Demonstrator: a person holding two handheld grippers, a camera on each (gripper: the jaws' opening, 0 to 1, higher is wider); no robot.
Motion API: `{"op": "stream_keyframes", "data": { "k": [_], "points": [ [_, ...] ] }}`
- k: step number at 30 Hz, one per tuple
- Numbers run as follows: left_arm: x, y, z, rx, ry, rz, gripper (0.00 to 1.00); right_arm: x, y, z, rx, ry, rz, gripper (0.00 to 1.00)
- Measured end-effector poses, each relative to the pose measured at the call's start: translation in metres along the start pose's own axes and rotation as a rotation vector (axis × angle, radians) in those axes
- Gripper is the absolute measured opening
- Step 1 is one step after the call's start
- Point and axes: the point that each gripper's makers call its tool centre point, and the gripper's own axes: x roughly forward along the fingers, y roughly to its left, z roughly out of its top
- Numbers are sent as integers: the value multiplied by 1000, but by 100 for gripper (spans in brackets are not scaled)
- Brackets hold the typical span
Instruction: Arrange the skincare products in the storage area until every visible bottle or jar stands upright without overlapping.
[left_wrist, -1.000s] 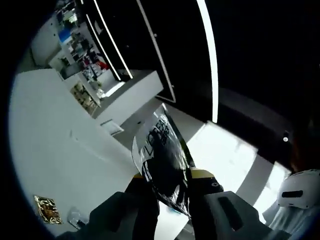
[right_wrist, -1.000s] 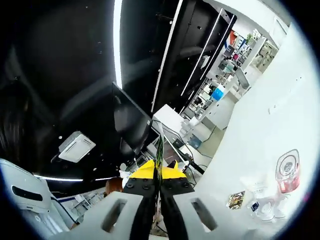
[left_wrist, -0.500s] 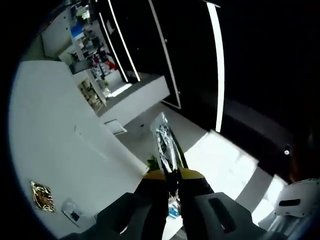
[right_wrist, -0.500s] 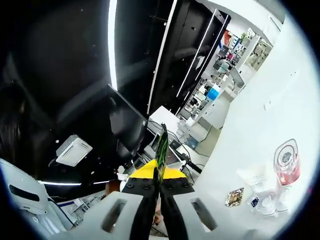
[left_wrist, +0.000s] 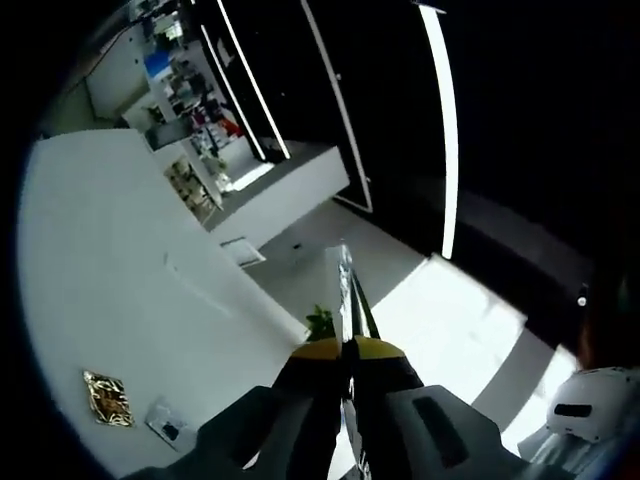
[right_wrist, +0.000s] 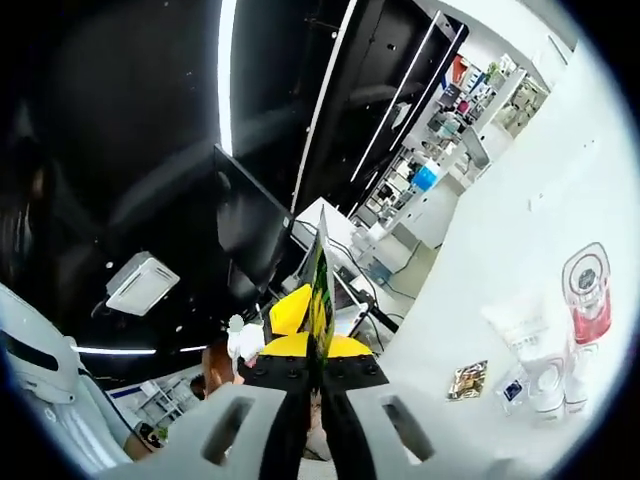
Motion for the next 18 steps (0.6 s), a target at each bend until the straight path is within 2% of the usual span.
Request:
{"op": "stream_keyframes", "data": {
  "k": [4, 6, 9, 13, 16, 18],
  "points": [
    [-5, 9, -4, 63, 65, 50, 0, 2, -4, -14, -54, 64, -30, 1],
    [-6, 15, -7, 97, 97, 84, 0, 3, -8, -23, -65, 96, -44, 1],
    [-8, 20, -10, 147, 150, 100, 0, 2, -12, -35, -59, 139, -53, 2],
    [-14, 22, -14, 130, 211, 91, 0, -5, -22, -52, -125, 214, -95, 8],
    [-19, 26, -16, 116, 235, 99, 0, -8, -24, -54, -145, 227, -101, 10],
    [-23, 28, -18, 93, 250, 91, 0, -12, -30, -57, -186, 253, -129, 12]
  ]
}}
